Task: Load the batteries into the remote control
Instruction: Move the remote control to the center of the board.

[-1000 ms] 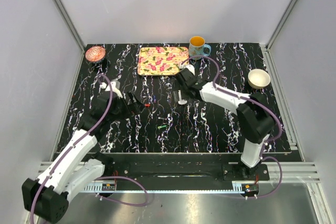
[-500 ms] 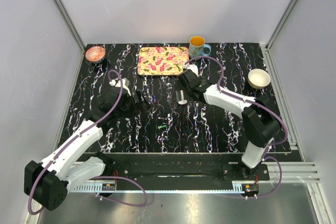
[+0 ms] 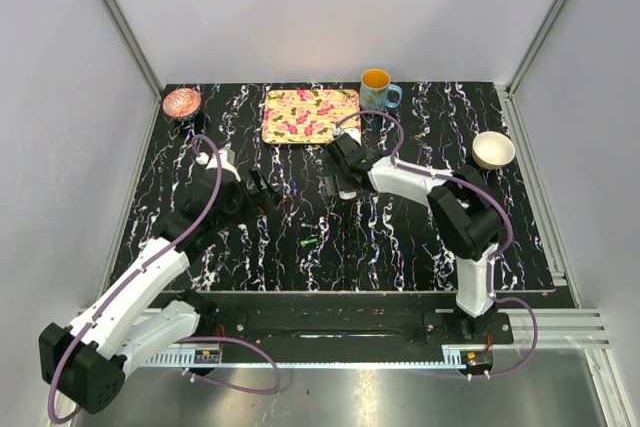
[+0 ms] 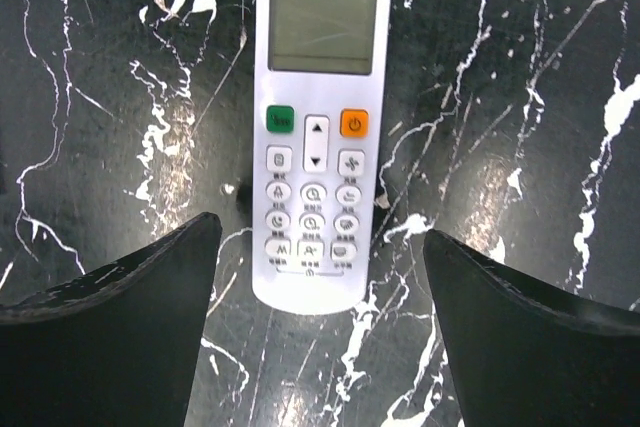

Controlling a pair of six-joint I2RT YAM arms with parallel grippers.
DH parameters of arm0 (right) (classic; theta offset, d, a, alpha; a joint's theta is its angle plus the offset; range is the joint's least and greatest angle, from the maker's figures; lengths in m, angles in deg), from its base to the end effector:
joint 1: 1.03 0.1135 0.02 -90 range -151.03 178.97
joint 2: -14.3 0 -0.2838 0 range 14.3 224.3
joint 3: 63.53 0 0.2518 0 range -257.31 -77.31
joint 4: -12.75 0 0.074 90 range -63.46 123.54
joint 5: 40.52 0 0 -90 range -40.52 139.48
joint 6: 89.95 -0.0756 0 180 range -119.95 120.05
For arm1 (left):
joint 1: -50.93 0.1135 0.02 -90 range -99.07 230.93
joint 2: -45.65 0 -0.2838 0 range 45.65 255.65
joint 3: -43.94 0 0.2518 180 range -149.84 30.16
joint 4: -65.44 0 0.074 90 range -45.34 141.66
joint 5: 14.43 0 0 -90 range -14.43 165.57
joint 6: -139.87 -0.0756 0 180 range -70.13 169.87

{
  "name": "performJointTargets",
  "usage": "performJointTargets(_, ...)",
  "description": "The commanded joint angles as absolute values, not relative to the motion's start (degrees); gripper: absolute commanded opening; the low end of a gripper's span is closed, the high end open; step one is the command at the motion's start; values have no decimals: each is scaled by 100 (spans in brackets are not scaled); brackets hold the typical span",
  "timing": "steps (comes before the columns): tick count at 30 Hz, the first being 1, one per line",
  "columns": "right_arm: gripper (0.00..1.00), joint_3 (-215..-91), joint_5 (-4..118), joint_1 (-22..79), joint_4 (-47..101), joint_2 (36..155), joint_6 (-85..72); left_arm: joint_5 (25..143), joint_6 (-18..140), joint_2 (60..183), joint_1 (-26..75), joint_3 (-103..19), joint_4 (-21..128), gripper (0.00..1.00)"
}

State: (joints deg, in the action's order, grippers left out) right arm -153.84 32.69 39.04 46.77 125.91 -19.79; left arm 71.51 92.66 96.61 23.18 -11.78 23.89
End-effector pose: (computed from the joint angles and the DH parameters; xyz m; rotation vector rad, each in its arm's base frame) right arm 0.3526 0.2681 0.1655 -0.3225 2.4574 0.0694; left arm 0.1900 -0.0939 0.2653 -0.3382 2.2529 -0.5929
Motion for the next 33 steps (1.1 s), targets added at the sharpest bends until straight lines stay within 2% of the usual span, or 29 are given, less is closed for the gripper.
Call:
performJointTargets(1, 89, -15808, 3305, 3887, 4684, 12820, -1841, 6977, 9294, 9391, 2307, -1089, 2309, 99)
performJointTargets(6, 78, -15861, 3384, 3799, 4737, 12917, -1824, 6942, 9250, 9258, 2307, -1010, 2283, 99)
performJointTargets(15, 66, -15870, 3691, 3624, 4755, 13066, -1753, 6933, 9250, 9258, 2307, -957, 2291, 99)
performJointTargets(19, 65, -15826, 3814, 3615, 4764, 13110, -1771, 6942, 9276, 9285, 2307, -904, 2344, 99)
performJointTargets(22, 60, -15773, 3841, 3615, 4764, 13093, -1867, 6959, 9294, 9302, 2307, -887, 2353, 99)
performJointTargets(25, 52, -15686, 3911, 3615, 4781, 12988, -2069, 6950, 9285, 9302, 2307, -887, 2362, 99)
performJointTargets(29, 33, -15431, 4008, 3632, 4790, 12759, -2648, 6915, 9250, 9329, 2298, -895, 2397, 99)
performJointTargets(30, 23, -15378, 4008, 3641, 4851, 12637, -2989, 6924, 9250, 9337, 2307, -913, 2423, 99)
performJointTargets(32, 12, -15186, 3999, 3676, 4860, 12513, -3342, 6915, 9232, 9346, 2307, -913, 2432, 99)
performJointTargets(33, 2, -15115, 3956, 3763, 4886, 12391, -3692, 6915, 9232, 9355, 2298, -913, 2450, 99)
